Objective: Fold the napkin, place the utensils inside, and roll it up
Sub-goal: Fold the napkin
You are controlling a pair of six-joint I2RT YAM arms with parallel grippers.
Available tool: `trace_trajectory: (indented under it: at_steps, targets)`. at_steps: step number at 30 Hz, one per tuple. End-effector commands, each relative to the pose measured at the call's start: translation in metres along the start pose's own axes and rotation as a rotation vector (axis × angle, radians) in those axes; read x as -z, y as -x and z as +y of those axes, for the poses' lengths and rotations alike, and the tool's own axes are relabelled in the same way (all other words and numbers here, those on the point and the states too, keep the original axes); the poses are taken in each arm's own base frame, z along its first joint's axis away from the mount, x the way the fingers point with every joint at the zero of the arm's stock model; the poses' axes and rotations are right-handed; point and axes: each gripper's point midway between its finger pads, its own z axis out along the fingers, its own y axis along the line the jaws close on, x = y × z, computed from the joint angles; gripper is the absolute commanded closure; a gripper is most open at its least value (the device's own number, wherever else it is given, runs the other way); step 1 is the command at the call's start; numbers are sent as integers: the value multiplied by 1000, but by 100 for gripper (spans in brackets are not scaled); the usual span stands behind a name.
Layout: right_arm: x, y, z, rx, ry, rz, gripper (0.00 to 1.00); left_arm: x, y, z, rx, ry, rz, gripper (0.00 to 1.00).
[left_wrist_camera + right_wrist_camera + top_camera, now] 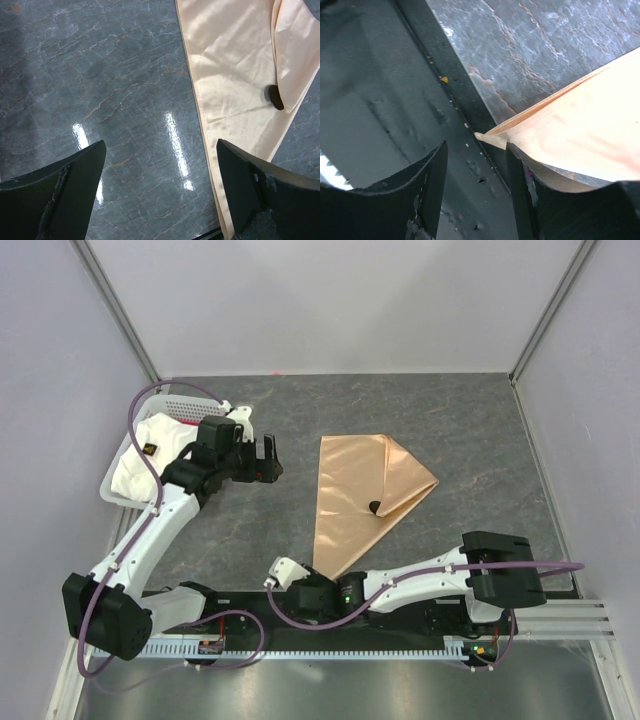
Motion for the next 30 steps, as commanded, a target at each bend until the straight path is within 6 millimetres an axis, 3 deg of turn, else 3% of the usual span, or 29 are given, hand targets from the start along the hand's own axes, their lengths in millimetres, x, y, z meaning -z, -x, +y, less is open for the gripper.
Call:
trace_trajectory:
  at_steps: [1,6,30]
  targets:
    - [4,26,0,-4,-41,-73,42,-2,1,-4,21,-23,-2,0]
    - [3,29,-1,19,-55,-79,42,-3,-1,-5,22,-29,5,0]
    - [-18,-3,-18,69,-153,-9,48,-7,-4,-9,27,-52,25,0]
